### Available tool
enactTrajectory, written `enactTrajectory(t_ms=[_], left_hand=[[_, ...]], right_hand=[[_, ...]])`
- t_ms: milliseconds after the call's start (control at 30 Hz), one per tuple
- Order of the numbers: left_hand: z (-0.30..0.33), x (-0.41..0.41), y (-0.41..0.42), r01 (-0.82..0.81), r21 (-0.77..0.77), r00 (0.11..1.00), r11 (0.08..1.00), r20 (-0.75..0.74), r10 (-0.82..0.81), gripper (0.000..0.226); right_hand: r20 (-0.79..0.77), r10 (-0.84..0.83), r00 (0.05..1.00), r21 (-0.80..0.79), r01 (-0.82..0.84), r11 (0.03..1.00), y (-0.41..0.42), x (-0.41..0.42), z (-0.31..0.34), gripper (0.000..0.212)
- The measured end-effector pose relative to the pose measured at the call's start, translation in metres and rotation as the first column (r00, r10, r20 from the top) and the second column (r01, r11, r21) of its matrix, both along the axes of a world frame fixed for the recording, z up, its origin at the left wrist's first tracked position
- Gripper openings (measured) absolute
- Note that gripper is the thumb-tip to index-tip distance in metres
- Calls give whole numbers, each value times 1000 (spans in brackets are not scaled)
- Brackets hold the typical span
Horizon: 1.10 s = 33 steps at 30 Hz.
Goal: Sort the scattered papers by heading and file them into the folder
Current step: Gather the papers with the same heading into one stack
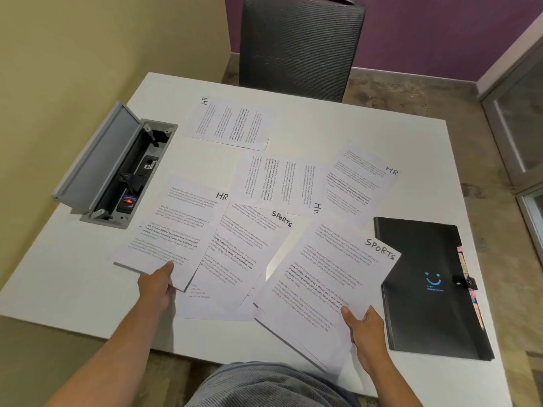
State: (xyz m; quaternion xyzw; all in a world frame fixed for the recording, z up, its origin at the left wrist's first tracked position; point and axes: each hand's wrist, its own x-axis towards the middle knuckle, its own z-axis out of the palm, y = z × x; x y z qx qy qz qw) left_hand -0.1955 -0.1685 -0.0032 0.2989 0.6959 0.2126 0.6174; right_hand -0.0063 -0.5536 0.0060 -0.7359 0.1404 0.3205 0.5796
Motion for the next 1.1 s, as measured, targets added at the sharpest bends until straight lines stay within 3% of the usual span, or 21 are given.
enactTrajectory(t_ms=[67, 133, 233, 333, 400, 467, 533, 667, 833, 1100], left_hand=[[-3, 4, 5, 4, 10, 997, 1000, -77, -3, 40], [-3, 7, 9, 50, 32, 966, 998, -255, -41, 56], [1, 13, -1, 198, 114, 830, 974, -548, -105, 87], [6, 17, -37, 469, 265, 699, 842, -694, -171, 103], [0, 17, -60, 708, 300, 604, 639, -727, -328, 93], [-11, 13, -77, 908, 300, 412, 292, -764, -496, 80], [-22, 7, -86, 960, 279, 232, 9, -778, -585, 79], [-32, -1, -96, 962, 175, 8, -209, -783, -621, 89], [-34, 2, -103, 958, 4, -170, -288, -800, -576, 91], [-34, 7, -109, 939, -55, -229, -340, -836, -499, 63]], right_hand=[[4, 6, 1000, -2, -6, 1000, 1, 0, 0, 38], [9, 13, 1000, -2, -13, 1000, 1, 1, 0, 38], [9, 11, 1000, -3, -11, 1000, 0, 2, 0, 38], [10, 1, 1000, -4, -1, 1000, 1, 2, -2, 38], [7, -8, 1000, -7, 8, 1000, 1, 1, -3, 38], [9, 0, 1000, -12, 1, 1000, 1, -1, -3, 38], [12, 11, 1000, -16, -11, 1000, 0, -2, -3, 39], [13, 29, 999, -38, -29, 999, -2, -5, -1, 41], [15, 33, 999, -45, -33, 998, -4, -9, -1, 42], [14, 51, 999, -80, -50, 996, -6, -17, 0, 39]])
